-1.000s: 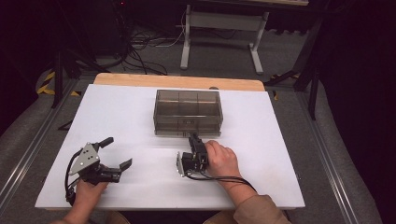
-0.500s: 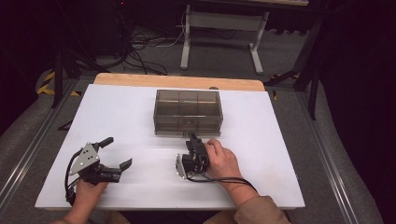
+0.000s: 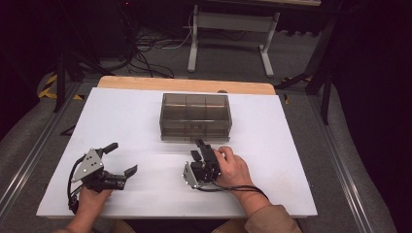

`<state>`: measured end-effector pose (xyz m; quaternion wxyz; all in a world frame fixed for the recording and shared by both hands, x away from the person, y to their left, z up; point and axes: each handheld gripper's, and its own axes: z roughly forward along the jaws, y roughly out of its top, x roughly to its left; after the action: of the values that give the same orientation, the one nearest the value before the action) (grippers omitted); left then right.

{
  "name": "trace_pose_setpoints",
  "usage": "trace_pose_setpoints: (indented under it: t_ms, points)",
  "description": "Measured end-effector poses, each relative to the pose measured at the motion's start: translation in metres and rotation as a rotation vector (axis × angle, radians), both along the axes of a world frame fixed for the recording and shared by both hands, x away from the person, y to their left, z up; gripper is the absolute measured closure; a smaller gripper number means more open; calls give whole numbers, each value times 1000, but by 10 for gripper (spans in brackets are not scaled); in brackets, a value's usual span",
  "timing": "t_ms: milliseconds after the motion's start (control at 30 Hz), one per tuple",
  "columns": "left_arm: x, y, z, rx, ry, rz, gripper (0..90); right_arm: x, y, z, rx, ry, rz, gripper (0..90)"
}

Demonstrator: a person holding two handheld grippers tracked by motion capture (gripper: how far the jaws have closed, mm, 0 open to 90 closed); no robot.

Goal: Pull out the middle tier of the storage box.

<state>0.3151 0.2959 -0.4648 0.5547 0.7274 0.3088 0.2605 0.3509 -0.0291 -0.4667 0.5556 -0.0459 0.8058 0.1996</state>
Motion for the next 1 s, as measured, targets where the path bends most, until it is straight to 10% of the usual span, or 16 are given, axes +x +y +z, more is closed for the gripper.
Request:
trace_pose_setpoints:
  t_ms: [600, 1000]
  points:
    - [0, 0, 0, -1, 1, 1, 3, -1, -20, 22, 201, 191, 52, 392]
    - [0, 0, 0, 0, 3, 5, 3, 7, -45, 39, 401, 413, 119, 342]
